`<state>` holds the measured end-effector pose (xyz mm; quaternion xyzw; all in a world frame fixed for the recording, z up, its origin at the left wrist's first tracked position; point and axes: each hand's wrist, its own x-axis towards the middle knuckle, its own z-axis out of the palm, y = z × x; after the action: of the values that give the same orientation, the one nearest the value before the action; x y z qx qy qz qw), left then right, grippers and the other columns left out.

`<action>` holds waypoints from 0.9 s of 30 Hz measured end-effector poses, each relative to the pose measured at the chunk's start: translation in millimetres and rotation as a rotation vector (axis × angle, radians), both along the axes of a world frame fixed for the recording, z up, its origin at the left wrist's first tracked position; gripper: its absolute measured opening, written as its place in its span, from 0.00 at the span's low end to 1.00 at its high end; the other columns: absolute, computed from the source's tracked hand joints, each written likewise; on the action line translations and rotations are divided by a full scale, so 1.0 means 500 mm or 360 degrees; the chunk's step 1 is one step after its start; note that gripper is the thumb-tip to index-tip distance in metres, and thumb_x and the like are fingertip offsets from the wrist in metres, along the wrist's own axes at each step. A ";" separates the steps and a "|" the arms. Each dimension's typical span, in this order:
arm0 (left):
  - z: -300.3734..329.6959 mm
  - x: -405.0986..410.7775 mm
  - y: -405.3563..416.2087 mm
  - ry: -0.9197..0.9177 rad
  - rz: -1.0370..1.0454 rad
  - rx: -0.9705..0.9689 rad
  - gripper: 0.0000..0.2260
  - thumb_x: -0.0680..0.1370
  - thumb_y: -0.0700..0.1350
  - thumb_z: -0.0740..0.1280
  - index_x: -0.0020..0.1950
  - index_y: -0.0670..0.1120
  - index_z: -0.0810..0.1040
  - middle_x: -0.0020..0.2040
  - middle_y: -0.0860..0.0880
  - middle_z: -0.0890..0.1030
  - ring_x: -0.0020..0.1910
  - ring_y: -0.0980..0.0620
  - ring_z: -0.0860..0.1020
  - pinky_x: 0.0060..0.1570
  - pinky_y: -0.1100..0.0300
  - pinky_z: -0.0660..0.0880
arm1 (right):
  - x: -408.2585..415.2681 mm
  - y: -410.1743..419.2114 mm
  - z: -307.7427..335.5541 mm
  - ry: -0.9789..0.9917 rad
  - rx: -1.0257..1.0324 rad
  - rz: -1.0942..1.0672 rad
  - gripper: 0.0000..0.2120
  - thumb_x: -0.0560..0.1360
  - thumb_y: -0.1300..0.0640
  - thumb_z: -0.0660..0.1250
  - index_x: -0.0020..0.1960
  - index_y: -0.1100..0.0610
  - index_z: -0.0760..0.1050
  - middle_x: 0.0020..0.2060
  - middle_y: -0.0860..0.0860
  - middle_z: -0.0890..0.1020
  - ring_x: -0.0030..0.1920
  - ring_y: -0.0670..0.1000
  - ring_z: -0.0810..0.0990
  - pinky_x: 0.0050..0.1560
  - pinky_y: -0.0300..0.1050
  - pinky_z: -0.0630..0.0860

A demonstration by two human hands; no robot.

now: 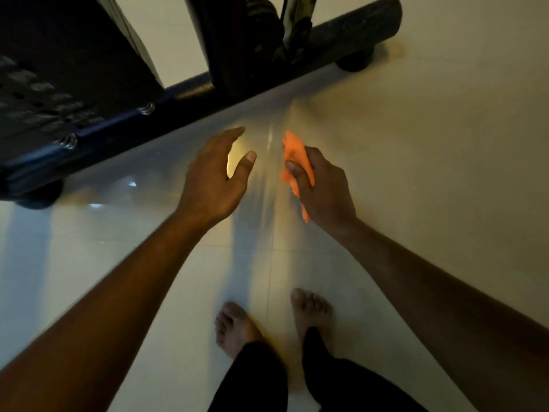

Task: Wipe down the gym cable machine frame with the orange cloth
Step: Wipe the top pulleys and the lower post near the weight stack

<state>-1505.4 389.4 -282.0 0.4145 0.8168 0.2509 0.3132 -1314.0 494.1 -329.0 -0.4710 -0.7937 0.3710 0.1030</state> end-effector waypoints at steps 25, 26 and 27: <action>1.228 0.209 0.108 0.0558 -0.0859 -0.0096 0.27 0.87 0.62 0.58 0.84 0.54 0.64 0.84 0.47 0.65 0.83 0.42 0.62 0.83 0.35 0.52 | 0.300 0.049 1.302 -0.0306 0.0248 -0.0113 0.21 0.88 0.54 0.63 0.80 0.59 0.72 0.80 0.57 0.73 0.82 0.58 0.68 0.72 0.57 0.74; 1.249 0.221 0.113 0.0558 -0.0893 -0.0078 0.27 0.87 0.62 0.58 0.84 0.54 0.64 0.84 0.47 0.65 0.83 0.42 0.62 0.83 0.35 0.53 | 0.316 0.048 1.328 -0.0305 0.0271 -0.0151 0.21 0.88 0.54 0.63 0.80 0.59 0.72 0.80 0.57 0.73 0.82 0.58 0.68 0.72 0.57 0.74; 1.266 0.233 0.121 0.0557 -0.0931 -0.0060 0.27 0.87 0.62 0.58 0.84 0.54 0.64 0.84 0.47 0.65 0.83 0.42 0.62 0.82 0.35 0.53 | 0.330 0.047 1.350 -0.0293 0.0304 -0.0179 0.21 0.88 0.54 0.63 0.79 0.58 0.72 0.79 0.56 0.74 0.82 0.58 0.68 0.72 0.57 0.75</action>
<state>-1388.9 449.9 350.9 0.6621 0.7092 0.0603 0.2345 -1149.2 517.7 345.8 -0.5347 -0.8038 0.2428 0.0948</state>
